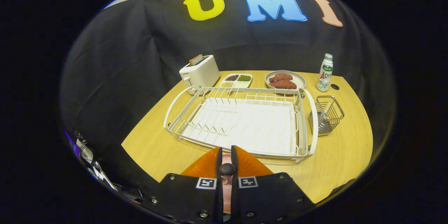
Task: Take the plate from the dish rack, then take the spoon from the basket and place it into the plate.
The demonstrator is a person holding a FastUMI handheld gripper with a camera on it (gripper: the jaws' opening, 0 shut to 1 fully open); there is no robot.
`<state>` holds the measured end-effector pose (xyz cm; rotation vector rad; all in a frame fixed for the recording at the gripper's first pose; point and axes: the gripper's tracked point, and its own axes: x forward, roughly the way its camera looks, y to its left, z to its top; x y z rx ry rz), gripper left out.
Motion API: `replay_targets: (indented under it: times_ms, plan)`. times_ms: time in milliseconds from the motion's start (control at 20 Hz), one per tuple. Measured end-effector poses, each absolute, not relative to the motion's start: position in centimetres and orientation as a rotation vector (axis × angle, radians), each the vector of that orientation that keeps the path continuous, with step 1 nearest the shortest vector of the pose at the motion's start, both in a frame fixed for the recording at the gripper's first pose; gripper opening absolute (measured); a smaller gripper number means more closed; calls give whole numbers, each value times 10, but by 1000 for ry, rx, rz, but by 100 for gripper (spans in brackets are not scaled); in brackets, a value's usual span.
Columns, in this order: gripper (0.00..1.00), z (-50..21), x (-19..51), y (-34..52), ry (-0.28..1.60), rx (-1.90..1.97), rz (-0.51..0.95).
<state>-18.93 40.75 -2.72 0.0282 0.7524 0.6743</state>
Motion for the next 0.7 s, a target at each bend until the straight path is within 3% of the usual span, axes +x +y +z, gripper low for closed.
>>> replay_targets:
  times_ms: [600,700]
  plan:
    - [9,-39,-203,424,737,-31,677]
    - [13,-37,-203,423,737,-25,676]
